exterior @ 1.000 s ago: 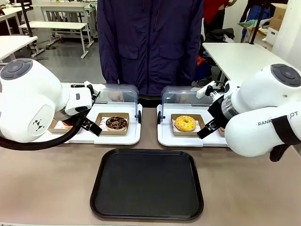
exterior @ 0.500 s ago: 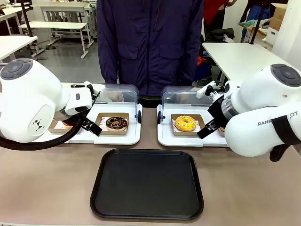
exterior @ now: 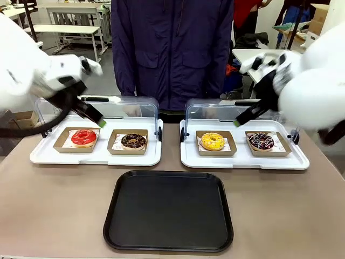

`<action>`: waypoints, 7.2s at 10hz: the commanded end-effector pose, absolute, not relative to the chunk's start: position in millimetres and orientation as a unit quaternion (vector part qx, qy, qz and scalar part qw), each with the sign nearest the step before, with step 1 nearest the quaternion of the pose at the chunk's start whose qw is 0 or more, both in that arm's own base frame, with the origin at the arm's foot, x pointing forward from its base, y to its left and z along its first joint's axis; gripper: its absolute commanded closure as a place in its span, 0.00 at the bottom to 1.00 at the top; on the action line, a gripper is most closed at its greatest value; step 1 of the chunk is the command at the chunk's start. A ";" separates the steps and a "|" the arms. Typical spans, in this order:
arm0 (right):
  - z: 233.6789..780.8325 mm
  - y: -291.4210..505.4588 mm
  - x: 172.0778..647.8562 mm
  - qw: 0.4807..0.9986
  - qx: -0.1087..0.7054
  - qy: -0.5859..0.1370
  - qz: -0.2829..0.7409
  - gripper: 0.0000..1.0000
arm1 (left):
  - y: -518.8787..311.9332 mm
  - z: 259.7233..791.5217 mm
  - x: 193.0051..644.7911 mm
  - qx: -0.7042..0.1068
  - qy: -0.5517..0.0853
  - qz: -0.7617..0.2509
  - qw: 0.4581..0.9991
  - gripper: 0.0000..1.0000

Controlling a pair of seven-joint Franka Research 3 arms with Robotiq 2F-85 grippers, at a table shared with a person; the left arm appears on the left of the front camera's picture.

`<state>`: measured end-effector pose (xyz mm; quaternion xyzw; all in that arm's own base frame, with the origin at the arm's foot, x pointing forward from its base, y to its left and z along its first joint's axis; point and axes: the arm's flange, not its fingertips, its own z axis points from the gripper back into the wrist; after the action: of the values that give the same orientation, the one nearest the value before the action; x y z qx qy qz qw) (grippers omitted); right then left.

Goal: Move the first donut from the left to the tray.
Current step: Pick up the Paper togo box containing the Donut indicated by the person and place it on the Handle tray.

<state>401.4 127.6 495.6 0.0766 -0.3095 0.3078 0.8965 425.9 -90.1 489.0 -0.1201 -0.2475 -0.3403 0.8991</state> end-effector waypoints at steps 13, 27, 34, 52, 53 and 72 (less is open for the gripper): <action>497.0 -145.8 378.7 0.764 0.277 -0.446 0.375 0.00 | 165.5 455.1 448.0 -0.333 -0.402 -0.482 0.704 0.00; 499.2 -143.1 377.8 0.767 0.285 -0.443 0.366 0.00 | 170.3 454.2 444.8 -0.329 -0.394 -0.478 0.712 0.00; 499.2 -143.1 377.8 0.767 0.285 -0.443 0.366 0.00 | 170.3 454.2 444.8 -0.329 -0.394 -0.478 0.712 0.00; 499.2 -143.1 377.8 0.767 0.285 -0.443 0.366 0.00 | 170.3 454.2 444.8 -0.329 -0.394 -0.478 0.712 0.00; 499.2 -143.1 377.8 0.767 0.285 -0.443 0.366 0.00 | 170.3 454.2 444.8 -0.329 -0.394 -0.478 0.712 0.00; 499.2 -143.1 377.8 0.767 0.285 -0.443 0.366 0.00 | 90.9 470.8 472.8 -0.170 -0.216 -0.614 0.740 0.00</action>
<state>374.0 -142.6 498.6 0.2871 -0.4289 0.3603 0.7771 475.0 106.4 475.0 -0.2071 -0.2701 -0.5914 0.7311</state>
